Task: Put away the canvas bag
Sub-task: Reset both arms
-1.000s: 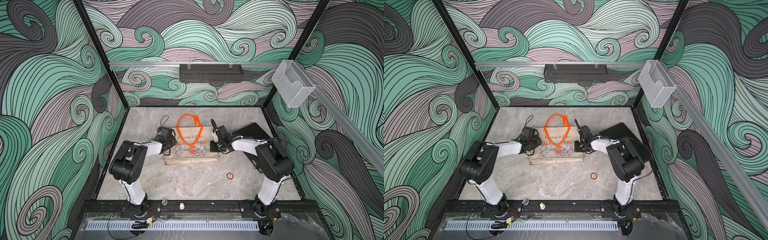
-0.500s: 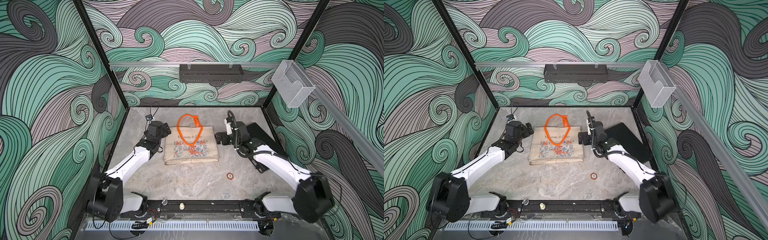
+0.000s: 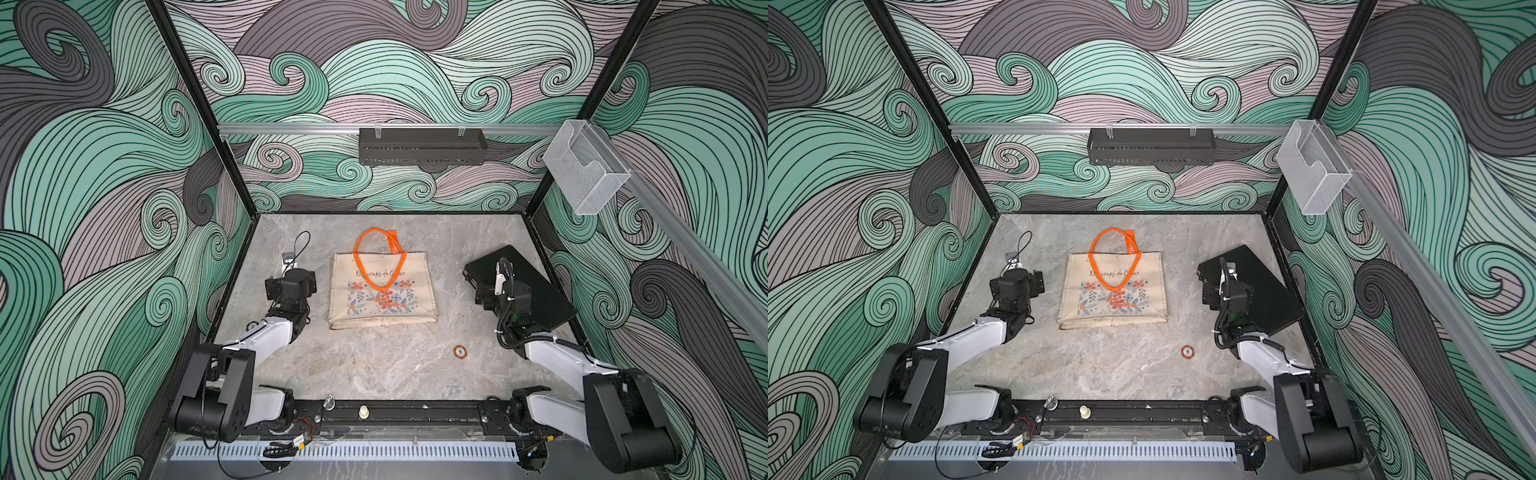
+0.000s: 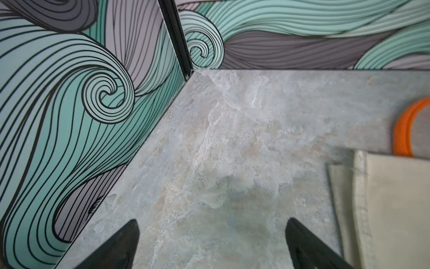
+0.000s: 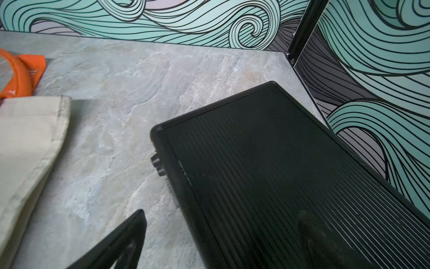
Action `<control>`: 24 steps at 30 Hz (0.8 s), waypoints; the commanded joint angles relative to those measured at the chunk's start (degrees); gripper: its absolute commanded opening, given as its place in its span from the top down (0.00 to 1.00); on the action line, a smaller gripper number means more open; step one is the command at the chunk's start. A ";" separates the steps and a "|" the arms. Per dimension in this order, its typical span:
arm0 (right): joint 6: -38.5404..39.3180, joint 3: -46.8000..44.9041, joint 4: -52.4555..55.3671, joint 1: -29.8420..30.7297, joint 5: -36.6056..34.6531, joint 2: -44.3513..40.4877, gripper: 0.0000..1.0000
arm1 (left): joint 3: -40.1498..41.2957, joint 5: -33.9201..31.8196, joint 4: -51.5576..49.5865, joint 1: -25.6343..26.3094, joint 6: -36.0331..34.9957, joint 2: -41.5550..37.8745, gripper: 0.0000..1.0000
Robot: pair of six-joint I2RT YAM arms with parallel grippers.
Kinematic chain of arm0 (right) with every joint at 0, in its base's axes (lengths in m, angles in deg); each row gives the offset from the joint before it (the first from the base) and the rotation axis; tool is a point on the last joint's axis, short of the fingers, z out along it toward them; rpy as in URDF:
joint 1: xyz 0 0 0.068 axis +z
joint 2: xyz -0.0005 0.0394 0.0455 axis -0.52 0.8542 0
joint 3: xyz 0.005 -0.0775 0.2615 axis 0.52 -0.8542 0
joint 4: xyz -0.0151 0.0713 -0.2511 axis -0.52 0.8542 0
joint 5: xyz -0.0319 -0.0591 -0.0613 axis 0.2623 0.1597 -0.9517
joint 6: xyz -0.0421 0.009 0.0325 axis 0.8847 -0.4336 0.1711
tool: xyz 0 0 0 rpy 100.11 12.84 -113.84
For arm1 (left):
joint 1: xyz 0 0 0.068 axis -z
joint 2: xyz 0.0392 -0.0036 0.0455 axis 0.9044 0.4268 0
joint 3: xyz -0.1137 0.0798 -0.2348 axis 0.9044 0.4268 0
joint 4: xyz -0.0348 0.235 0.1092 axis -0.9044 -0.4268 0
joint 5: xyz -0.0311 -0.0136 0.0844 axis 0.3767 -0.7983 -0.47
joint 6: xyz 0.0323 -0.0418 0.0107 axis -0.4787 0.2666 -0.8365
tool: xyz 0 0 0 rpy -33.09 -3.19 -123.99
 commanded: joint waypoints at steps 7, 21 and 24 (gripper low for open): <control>1.35 1.76 -22.09 -2.40 2.83 15.34 0.00 | 5.46 11.67 22.48 -5.62 -0.39 11.71 0.01; -0.25 3.50 -20.65 -5.33 7.85 17.80 0.00 | -1.79 21.12 8.87 -8.26 -0.34 12.50 0.01; -0.25 3.50 -20.59 -5.33 7.92 17.66 0.00 | -1.75 21.12 8.89 -8.17 -0.43 12.47 0.01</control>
